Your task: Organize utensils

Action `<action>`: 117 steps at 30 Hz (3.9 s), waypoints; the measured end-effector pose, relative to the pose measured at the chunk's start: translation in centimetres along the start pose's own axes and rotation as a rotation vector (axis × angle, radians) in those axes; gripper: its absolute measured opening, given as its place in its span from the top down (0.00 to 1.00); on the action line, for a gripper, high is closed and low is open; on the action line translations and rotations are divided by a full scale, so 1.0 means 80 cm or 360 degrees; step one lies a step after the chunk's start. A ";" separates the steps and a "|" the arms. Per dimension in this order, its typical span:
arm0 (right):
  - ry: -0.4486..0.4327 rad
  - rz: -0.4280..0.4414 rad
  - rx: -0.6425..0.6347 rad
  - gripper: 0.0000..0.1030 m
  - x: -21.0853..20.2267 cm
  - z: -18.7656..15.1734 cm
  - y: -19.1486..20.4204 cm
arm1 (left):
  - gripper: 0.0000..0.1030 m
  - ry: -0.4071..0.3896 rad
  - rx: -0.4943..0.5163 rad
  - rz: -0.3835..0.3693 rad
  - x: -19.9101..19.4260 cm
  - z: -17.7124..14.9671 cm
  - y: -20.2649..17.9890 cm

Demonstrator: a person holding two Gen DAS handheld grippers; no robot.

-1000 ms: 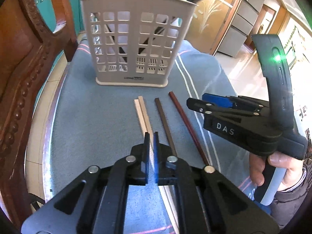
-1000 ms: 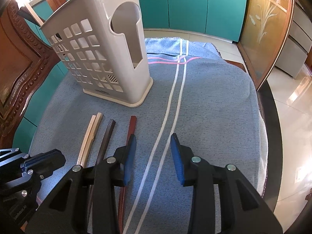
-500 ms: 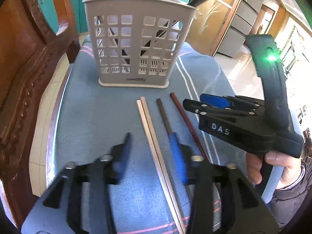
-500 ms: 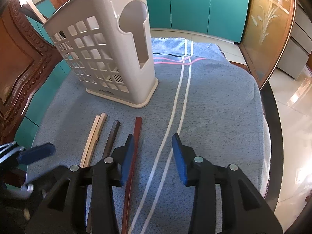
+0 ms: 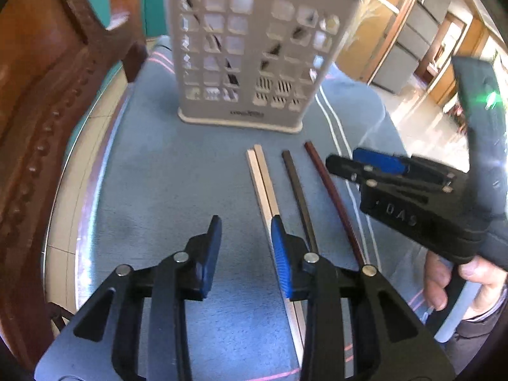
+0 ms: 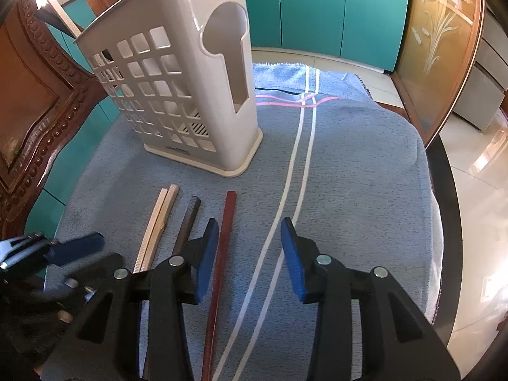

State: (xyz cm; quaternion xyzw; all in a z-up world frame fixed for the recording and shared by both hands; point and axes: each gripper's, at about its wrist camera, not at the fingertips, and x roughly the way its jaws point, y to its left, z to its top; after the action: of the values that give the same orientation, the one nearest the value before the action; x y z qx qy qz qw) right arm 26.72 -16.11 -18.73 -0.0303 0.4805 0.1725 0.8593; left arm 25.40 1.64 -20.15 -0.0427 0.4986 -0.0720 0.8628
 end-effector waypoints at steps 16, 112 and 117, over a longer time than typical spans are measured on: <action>0.0027 -0.0006 -0.0069 0.61 0.008 -0.007 0.010 | 0.68 0.0039 -0.0027 0.0053 0.014 0.001 -0.001; -0.1069 0.0172 -0.0011 0.94 -0.216 0.148 0.020 | 0.93 -0.1212 -0.0135 0.0272 -0.175 0.196 -0.030; -0.1079 0.0180 -0.0003 0.84 -0.222 0.146 0.019 | 0.93 -0.1162 -0.0128 0.0258 -0.168 0.186 -0.029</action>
State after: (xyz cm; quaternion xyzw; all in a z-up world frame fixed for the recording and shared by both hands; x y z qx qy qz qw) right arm 27.24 -16.90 2.56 0.0547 0.1684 0.2204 0.9592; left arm 31.48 1.63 -0.90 -0.0598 0.1625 0.0359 0.9842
